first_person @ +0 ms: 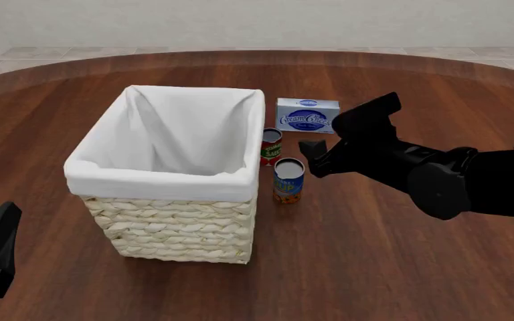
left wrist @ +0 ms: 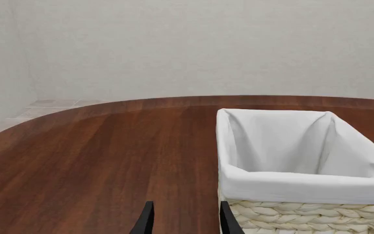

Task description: Pick up the alphabet soup and put it in the basket.

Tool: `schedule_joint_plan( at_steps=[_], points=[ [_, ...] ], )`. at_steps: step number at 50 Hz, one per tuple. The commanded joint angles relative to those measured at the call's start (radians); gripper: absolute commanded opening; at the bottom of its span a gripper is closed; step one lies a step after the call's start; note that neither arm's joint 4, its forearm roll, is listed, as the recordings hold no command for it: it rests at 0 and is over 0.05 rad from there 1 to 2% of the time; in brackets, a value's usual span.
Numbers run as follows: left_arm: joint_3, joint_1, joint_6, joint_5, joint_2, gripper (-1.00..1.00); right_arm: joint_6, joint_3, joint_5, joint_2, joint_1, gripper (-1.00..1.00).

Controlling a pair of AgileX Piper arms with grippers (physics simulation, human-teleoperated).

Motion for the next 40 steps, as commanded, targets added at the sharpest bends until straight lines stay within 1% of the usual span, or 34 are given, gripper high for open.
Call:
schedule_joint_plan(
  at_steps=[1, 17, 40],
  points=[
    [0.0, 0.0, 0.0, 0.0, 0.0, 1.0, -0.003, -0.016, 0.005, 0.021, 0.008, 1.0],
    [0.0, 0.0, 0.0, 0.0, 0.0, 1.0, -0.001, -0.036, -0.003, 0.056, 0.006, 1.0],
    [0.0, 0.0, 0.0, 0.0, 0.0, 1.0, 0.005, -0.061, -0.011, 0.103, 0.034, 1.0]
  ],
)
